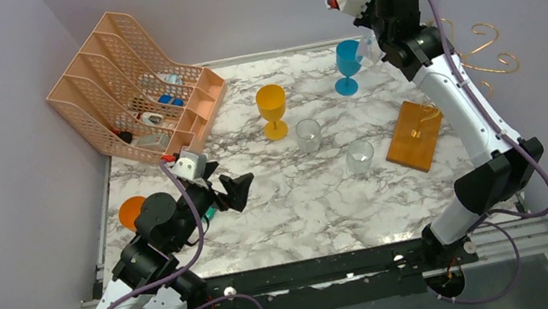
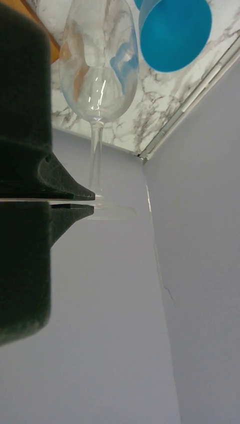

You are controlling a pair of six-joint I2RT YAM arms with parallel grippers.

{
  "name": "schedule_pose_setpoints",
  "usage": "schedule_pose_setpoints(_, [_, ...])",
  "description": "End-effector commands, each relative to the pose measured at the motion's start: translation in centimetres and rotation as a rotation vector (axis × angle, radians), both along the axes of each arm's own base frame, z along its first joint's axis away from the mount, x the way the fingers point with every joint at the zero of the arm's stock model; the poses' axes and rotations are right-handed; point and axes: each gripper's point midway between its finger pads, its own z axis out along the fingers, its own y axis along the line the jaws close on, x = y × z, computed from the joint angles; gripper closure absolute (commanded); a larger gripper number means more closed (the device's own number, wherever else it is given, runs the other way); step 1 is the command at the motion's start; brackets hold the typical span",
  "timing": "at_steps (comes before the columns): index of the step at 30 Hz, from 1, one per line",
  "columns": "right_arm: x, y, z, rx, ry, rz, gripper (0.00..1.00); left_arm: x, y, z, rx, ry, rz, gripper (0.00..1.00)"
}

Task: Place the wine glass upside down on the wine glass rack
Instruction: Turn the wine glass upside down at the wine rack.

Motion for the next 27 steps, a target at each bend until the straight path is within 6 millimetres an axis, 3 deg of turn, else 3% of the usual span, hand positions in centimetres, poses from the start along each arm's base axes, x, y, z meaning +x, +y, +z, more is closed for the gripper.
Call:
schedule_pose_setpoints(1, [-2.1,-2.8,2.0,0.032,-0.047,-0.101,0.99,-0.1,0.0,0.1,-0.002,-0.021,-0.008,0.01])
schedule_pose_setpoints(8, [-3.5,-5.0,0.6,0.023,-0.017,-0.15,0.99,-0.2,0.0,0.2,-0.003,-0.024,-0.012,0.01])
schedule_pose_setpoints(23, [-7.0,-7.6,0.5,0.018,-0.017,-0.228,0.99,-0.2,0.1,0.2,-0.001,-0.029,-0.006,0.01])
schedule_pose_setpoints(27, [-7.6,-8.1,1.3,0.013,-0.035,-0.241,0.99,-0.3,0.3,0.4,-0.011,-0.036,-0.002,0.01])
